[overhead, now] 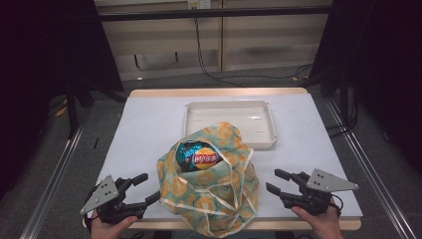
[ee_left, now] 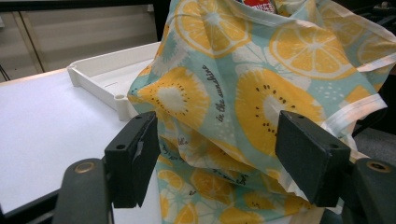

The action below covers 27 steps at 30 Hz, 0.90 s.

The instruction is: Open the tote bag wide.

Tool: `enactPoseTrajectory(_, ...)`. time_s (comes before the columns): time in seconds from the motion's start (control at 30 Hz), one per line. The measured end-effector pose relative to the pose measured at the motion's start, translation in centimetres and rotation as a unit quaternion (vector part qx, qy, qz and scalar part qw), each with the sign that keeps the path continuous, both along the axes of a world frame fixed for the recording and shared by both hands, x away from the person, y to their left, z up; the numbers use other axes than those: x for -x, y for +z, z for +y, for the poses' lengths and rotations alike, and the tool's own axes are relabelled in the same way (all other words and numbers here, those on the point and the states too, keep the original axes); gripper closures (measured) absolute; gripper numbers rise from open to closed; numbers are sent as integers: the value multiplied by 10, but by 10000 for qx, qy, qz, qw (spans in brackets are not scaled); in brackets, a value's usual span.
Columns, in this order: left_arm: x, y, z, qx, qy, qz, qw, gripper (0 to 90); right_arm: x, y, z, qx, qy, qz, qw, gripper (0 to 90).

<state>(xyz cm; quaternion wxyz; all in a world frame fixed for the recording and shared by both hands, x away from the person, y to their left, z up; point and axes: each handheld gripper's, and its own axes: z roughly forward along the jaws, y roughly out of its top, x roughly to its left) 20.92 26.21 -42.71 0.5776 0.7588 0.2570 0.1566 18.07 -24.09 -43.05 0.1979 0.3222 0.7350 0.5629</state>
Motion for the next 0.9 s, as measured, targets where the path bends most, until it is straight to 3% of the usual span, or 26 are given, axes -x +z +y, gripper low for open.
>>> enactPoseTrajectory(0.5,14,12,-7,60,-267,-26,9996,353,5,10,26,-46,568,77,9983,449)
enactPoseTrajectory(0.67,21,19,-13,87,-378,-123,9992,359,5,13,37,-53,800,95,9967,386)
enactPoseTrajectory(0.9,19,20,-28,-71,-752,-155,9970,478,1,18,63,53,1221,156,9924,323)
